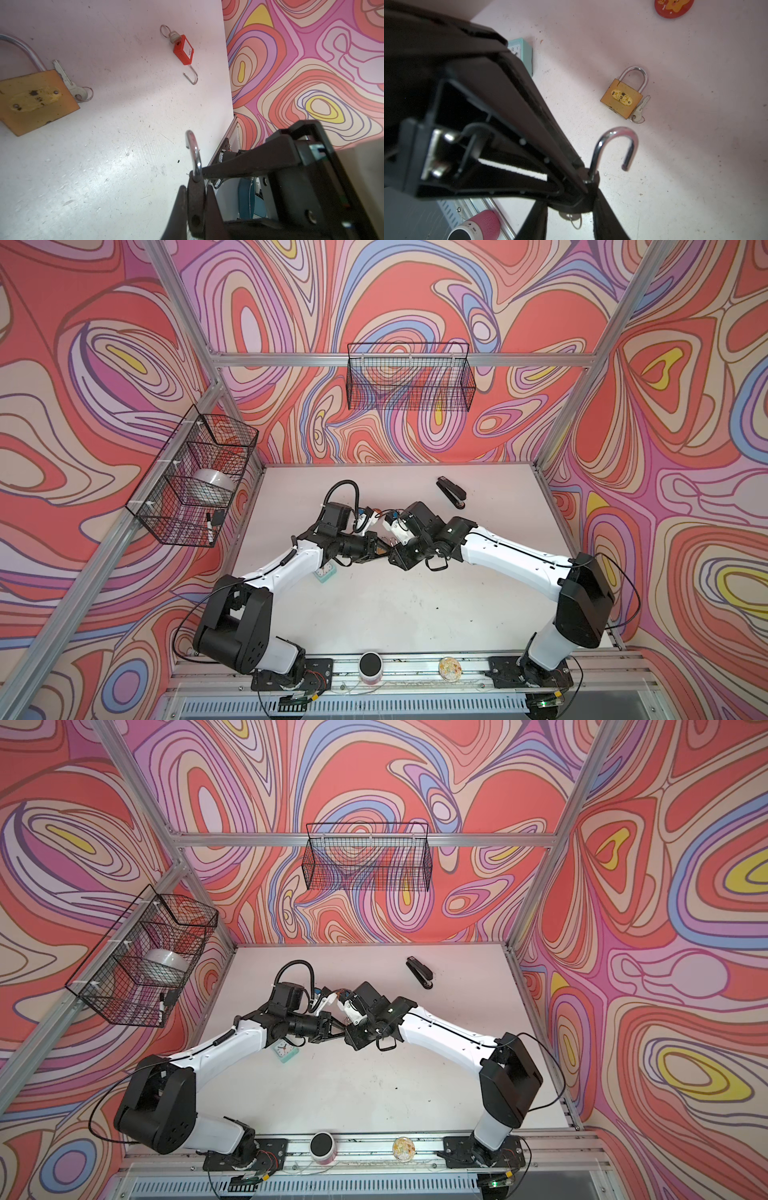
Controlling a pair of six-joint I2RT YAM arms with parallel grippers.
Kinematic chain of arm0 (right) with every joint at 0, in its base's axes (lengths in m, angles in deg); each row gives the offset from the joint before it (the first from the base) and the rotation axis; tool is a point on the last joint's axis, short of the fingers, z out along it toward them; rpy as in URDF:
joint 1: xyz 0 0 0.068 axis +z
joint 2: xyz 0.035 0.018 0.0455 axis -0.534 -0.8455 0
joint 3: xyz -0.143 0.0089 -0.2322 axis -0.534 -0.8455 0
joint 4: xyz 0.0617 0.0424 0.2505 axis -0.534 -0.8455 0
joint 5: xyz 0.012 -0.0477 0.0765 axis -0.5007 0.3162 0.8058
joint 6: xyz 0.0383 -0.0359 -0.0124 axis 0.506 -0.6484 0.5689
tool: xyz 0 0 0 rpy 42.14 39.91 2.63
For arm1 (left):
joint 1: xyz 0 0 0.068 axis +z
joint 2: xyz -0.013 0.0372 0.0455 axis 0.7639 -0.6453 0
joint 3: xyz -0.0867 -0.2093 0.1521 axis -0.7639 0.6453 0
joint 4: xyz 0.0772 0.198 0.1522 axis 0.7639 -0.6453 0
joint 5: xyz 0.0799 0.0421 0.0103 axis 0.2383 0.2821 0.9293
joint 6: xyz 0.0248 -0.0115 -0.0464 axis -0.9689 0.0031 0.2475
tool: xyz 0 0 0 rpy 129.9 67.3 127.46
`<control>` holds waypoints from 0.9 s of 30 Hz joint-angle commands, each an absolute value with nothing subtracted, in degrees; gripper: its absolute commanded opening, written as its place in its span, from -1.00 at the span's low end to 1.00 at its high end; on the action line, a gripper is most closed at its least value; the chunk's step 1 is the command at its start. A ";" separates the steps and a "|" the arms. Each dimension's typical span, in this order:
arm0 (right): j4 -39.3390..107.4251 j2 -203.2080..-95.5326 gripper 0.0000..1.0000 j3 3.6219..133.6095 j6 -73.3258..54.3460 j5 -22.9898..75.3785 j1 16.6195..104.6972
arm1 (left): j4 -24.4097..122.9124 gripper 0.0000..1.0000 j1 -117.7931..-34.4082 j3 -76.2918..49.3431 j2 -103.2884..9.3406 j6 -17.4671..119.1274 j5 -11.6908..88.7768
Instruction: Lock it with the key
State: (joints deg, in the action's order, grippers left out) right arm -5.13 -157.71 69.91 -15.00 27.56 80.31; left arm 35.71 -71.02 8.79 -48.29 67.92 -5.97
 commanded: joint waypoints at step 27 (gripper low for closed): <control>59.34 -141.78 0.18 50.95 26.20 51.42 56.74 | 111.38 -1.00 -71.08 8.05 -49.68 105.78 16.54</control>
